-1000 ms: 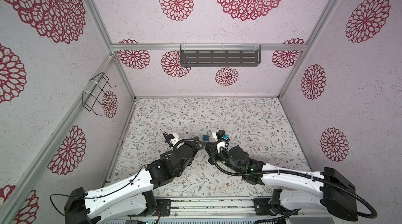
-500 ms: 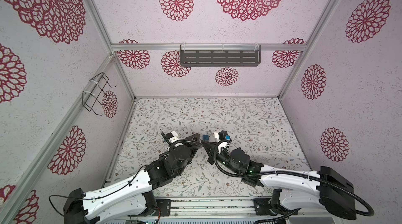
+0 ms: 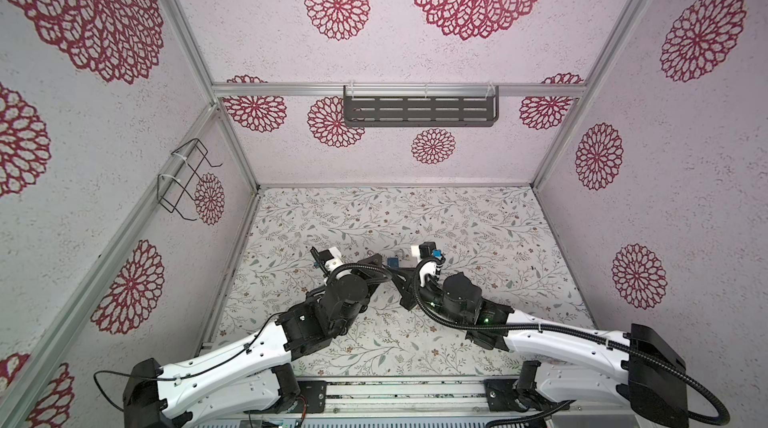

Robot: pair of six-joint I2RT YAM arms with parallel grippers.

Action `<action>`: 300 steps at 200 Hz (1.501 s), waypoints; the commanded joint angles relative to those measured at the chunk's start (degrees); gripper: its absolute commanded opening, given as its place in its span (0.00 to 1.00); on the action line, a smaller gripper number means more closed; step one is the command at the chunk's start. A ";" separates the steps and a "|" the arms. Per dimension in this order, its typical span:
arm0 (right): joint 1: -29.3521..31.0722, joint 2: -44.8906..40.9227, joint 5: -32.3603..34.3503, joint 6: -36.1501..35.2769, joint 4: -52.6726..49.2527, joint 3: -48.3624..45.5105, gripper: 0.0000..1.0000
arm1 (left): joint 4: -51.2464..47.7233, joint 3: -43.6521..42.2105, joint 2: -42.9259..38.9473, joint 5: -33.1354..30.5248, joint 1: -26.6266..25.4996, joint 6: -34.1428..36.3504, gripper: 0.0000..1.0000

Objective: Unlock with the key

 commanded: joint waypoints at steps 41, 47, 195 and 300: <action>-2.54 0.09 -12.29 6.32 1.99 5.13 0.00 | -3.03 2.85 1.31 0.12 -1.47 3.61 0.00; -2.85 0.07 -13.35 7.14 2.52 5.32 0.00 | -3.12 2.69 1.20 0.14 -1.47 3.50 0.00; -1.30 -1.49 -3.90 -16.60 -4.19 6.95 0.00 | 1.74 -0.36 -0.97 6.70 -1.73 -0.72 0.00; -2.28 0.45 -9.49 -8.84 -5.69 10.91 0.00 | 2.15 0.33 -0.44 7.05 -2.27 -0.61 0.00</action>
